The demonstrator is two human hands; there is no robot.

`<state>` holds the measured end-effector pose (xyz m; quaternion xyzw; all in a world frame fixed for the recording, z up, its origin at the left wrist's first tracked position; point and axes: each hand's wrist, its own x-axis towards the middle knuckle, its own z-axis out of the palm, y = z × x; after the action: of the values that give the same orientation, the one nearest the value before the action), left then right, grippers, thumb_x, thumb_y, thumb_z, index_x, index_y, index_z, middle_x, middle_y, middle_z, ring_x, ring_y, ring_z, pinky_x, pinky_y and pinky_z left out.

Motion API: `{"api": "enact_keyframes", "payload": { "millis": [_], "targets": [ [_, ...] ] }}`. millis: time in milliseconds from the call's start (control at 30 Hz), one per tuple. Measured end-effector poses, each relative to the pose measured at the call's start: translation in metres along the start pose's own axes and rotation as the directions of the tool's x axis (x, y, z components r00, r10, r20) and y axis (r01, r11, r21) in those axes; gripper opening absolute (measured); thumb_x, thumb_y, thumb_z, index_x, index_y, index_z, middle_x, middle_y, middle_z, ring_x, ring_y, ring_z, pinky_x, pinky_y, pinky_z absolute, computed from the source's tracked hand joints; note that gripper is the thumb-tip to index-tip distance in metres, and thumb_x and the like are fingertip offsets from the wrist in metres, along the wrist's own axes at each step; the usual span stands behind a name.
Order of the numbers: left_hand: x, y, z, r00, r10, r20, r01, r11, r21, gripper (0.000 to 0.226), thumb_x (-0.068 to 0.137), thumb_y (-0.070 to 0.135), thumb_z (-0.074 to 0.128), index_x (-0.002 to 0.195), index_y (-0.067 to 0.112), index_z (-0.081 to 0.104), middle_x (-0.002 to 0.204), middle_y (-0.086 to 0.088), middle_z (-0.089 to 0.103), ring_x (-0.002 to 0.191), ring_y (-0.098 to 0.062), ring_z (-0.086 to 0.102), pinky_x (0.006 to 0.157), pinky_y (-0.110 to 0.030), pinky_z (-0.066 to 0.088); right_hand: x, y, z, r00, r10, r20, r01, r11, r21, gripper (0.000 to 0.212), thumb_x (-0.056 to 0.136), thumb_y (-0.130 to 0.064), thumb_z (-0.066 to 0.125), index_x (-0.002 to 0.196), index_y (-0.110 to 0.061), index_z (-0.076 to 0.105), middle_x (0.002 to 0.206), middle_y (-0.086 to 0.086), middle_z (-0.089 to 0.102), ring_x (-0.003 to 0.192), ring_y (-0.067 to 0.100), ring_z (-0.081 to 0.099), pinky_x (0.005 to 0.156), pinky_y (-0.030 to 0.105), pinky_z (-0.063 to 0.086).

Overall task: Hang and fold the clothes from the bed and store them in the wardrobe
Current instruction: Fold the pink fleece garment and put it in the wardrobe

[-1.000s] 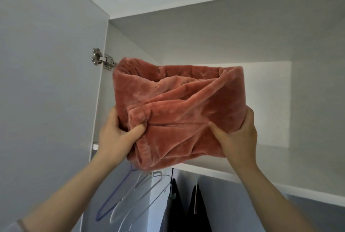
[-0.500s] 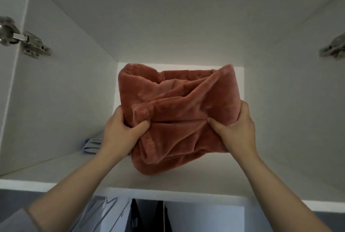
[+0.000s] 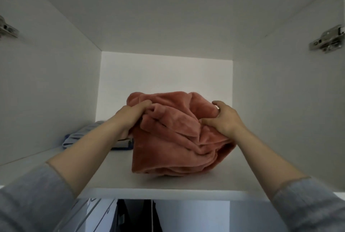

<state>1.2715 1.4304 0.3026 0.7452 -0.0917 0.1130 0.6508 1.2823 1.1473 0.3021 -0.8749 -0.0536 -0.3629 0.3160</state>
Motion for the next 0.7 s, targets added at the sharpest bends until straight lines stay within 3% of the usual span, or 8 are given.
{"api": "enact_keyframes", "payload": {
  "millis": [100, 200, 333, 433, 500, 567, 633, 700],
  "targets": [
    [0.005, -0.003, 0.006, 0.977, -0.098, 0.191, 0.062, 0.981, 0.184, 0.040, 0.084, 0.058, 0.058, 0.104, 0.025, 0.067, 0.104, -0.009, 0.073, 0.088, -0.022, 0.069, 0.079, -0.035, 0.054, -0.012, 0.001, -0.001, 0.990, 0.056, 0.130, -0.049, 0.997, -0.057, 0.072, 0.079, -0.045, 0.075, 0.139, -0.015, 0.050, 0.140, 0.005, 0.053, 0.127, 0.023, 0.050, 0.102, 0.031, 0.039],
    [0.004, -0.013, 0.001, 0.944, -0.294, 0.151, 0.186, 0.851, 0.491, 0.037, 0.089, 0.060, 0.051, 0.103, 0.029, 0.064, 0.089, -0.001, 0.069, 0.076, -0.017, 0.063, 0.067, -0.029, 0.057, -0.038, -0.012, -0.003, 0.974, -0.054, 0.221, 0.049, 0.998, 0.028, 0.061, 0.083, -0.053, 0.068, 0.136, -0.024, 0.055, 0.141, -0.004, 0.050, 0.122, 0.014, 0.050, 0.098, 0.026, 0.039],
    [0.007, -0.019, -0.004, 0.925, -0.319, 0.204, 0.203, 0.873, 0.443, 0.037, 0.090, 0.058, 0.053, 0.113, 0.031, 0.063, 0.105, -0.002, 0.072, 0.085, -0.017, 0.064, 0.070, -0.030, 0.056, -0.075, -0.050, -0.007, 0.880, -0.237, 0.412, 0.170, 0.966, 0.194, 0.065, 0.075, -0.070, 0.064, 0.132, -0.041, 0.054, 0.131, -0.021, 0.056, 0.114, -0.005, 0.053, 0.097, 0.019, 0.041],
    [0.002, -0.021, -0.003, 0.933, -0.305, 0.192, 0.214, 0.898, 0.385, 0.040, 0.089, 0.060, 0.052, 0.114, 0.031, 0.063, 0.110, -0.004, 0.071, 0.085, -0.016, 0.064, 0.064, -0.028, 0.056, -0.093, -0.066, -0.006, 0.775, -0.302, 0.556, 0.298, 0.949, 0.100, 0.076, 0.064, -0.078, 0.068, 0.132, -0.057, 0.041, 0.119, -0.045, 0.052, 0.107, -0.027, 0.045, 0.086, 0.003, 0.037],
    [-0.001, -0.022, -0.002, 0.942, -0.293, 0.167, 0.206, 0.891, 0.404, 0.039, 0.088, 0.062, 0.051, 0.108, 0.032, 0.065, 0.095, 0.000, 0.073, 0.075, -0.015, 0.065, 0.061, -0.027, 0.056, -0.098, -0.066, 0.004, 0.748, -0.312, 0.585, 0.348, 0.936, 0.054, 0.102, 0.056, -0.082, 0.070, 0.144, -0.055, 0.025, 0.144, -0.032, 0.039, 0.131, -0.011, 0.035, 0.107, 0.016, 0.031],
    [-0.003, -0.021, -0.004, 0.957, -0.265, 0.121, 0.184, 0.872, 0.453, 0.043, 0.085, 0.066, 0.052, 0.107, 0.030, 0.066, 0.085, 0.000, 0.074, 0.070, -0.017, 0.068, 0.065, -0.034, 0.060, -0.104, -0.065, 0.016, 0.755, -0.255, 0.604, 0.313, 0.950, 0.009, 0.114, 0.051, -0.084, 0.069, 0.146, -0.054, 0.015, 0.154, -0.017, 0.025, 0.141, 0.007, 0.028, 0.110, 0.027, 0.026],
    [-0.004, -0.022, -0.009, 0.982, -0.182, 0.045, 0.125, 0.814, 0.567, 0.068, 0.080, 0.070, 0.056, 0.126, 0.020, 0.055, 0.103, -0.008, 0.072, 0.087, -0.027, 0.070, 0.076, -0.041, 0.060, -0.110, -0.066, 0.025, 0.770, -0.247, 0.588, 0.294, 0.956, 0.017, 0.108, 0.052, -0.084, 0.070, 0.143, -0.057, 0.018, 0.147, -0.014, 0.028, 0.136, 0.012, 0.033, 0.099, 0.025, 0.029],
    [-0.003, -0.023, -0.016, 1.000, -0.015, 0.008, 0.005, 0.686, 0.727, 0.093, 0.080, 0.069, 0.057, 0.151, 0.022, 0.021, 0.141, -0.012, 0.048, 0.122, -0.030, 0.054, 0.097, -0.035, 0.047, -0.112, -0.066, 0.033, 0.802, -0.268, 0.534, 0.300, 0.954, 0.029, 0.098, 0.058, -0.079, 0.070, 0.142, -0.051, 0.028, 0.140, -0.011, 0.032, 0.131, 0.014, 0.038, 0.098, 0.026, 0.033]
  ]
}}
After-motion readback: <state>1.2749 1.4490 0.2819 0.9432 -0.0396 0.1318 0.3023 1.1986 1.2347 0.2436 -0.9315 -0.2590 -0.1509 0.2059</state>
